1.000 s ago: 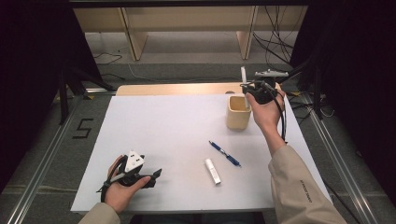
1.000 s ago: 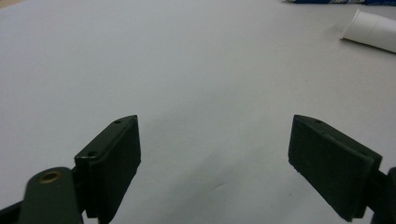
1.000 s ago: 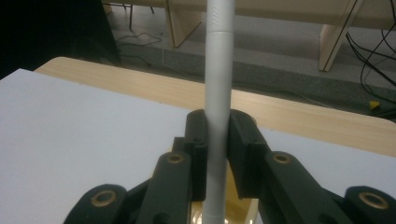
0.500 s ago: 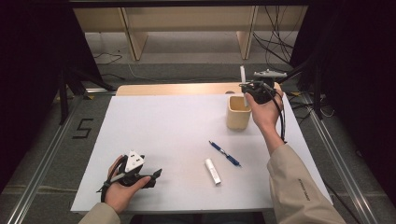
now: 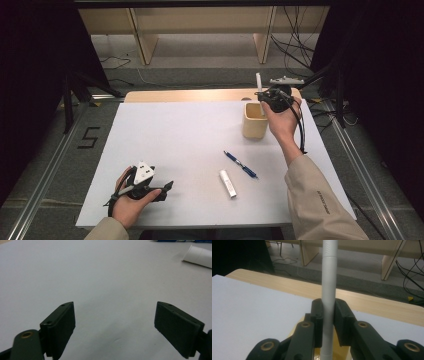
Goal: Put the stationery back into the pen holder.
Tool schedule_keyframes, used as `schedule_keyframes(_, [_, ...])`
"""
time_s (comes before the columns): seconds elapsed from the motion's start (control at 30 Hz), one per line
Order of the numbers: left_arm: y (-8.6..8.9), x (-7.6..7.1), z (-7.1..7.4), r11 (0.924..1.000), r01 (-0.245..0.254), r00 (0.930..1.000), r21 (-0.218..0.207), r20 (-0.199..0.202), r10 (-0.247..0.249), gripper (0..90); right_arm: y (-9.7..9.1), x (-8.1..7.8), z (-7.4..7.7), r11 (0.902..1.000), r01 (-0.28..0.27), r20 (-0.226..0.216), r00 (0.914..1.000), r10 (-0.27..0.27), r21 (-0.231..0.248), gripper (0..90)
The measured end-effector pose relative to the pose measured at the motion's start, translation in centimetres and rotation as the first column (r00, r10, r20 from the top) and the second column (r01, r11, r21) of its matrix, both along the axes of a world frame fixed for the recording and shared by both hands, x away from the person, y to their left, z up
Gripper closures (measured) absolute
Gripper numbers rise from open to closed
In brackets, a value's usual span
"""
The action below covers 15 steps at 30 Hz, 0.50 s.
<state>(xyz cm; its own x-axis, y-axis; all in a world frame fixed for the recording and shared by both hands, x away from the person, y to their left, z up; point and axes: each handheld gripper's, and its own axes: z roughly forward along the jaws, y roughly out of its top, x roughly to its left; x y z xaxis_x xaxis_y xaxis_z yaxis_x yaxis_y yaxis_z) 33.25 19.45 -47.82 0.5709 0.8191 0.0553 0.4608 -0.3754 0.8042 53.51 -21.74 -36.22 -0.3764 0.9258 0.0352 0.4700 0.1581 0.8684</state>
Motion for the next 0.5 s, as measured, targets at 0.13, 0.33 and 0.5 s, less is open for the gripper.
schedule_keyframes(0.13, [0.0, 0.0, 0.0, 1.0, 0.001, 1.0, 0.0, -0.001, -0.001, 16.8, 0.0, 0.1, -0.3, 1.0, -0.001, -0.004, 1.0, 0.001, 0.003, 78.6])
schedule_keyframes(0.33, [0.0, 0.0, 0.0, 1.0, 0.001, 1.0, 0.0, -0.001, -0.001, 16.8, 0.0, 0.2, -0.8, 1.0, -0.005, -0.014, 0.9999, 0.005, -0.002, 78.6])
schedule_keyframes(0.5, [0.0, 0.0, 0.0, 1.0, 0.0, 1.0, 0.0, -0.001, 0.0, 16.8, 0.0, 0.3, -1.1, 1.0, -0.006, -0.02, 0.9998, 0.005, -0.007, 78.6])
